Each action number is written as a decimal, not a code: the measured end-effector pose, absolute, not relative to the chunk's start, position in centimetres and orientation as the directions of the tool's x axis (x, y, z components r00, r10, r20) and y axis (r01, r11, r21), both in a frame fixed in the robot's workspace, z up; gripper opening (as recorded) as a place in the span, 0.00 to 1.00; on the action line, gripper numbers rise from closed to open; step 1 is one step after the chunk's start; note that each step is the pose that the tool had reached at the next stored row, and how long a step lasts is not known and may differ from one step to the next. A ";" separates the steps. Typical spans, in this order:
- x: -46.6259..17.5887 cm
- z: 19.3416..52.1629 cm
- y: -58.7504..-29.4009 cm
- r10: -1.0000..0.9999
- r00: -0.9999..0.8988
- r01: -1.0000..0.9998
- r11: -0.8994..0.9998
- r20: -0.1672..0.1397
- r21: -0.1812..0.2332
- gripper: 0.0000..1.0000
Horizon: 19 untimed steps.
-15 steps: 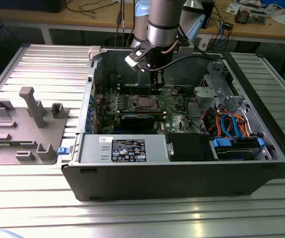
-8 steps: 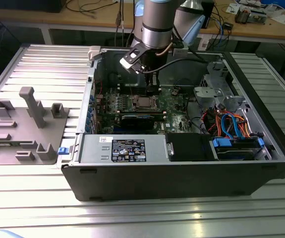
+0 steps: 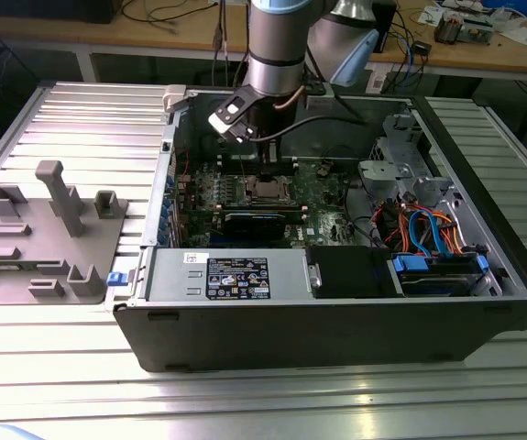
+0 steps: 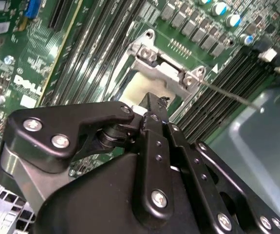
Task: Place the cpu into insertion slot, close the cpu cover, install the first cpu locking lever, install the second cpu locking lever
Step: 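Close the cpu cover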
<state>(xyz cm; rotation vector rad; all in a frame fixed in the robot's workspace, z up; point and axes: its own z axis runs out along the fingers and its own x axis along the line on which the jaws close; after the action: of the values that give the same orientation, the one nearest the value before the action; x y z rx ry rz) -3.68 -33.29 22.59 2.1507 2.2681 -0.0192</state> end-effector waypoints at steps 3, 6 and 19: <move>-4.2 22.2 -33.3 0.998 -0.054 0.999 0.054 -0.020 0.002 0.11; -4.5 21.8 -33.3 0.998 -0.055 0.998 0.055 -0.020 0.002 0.11; -4.9 20.7 -33.3 0.998 -0.055 0.998 0.055 -0.020 0.002 0.11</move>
<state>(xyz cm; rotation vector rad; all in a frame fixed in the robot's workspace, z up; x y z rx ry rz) -4.91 -33.28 20.66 2.1482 2.2706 -0.0186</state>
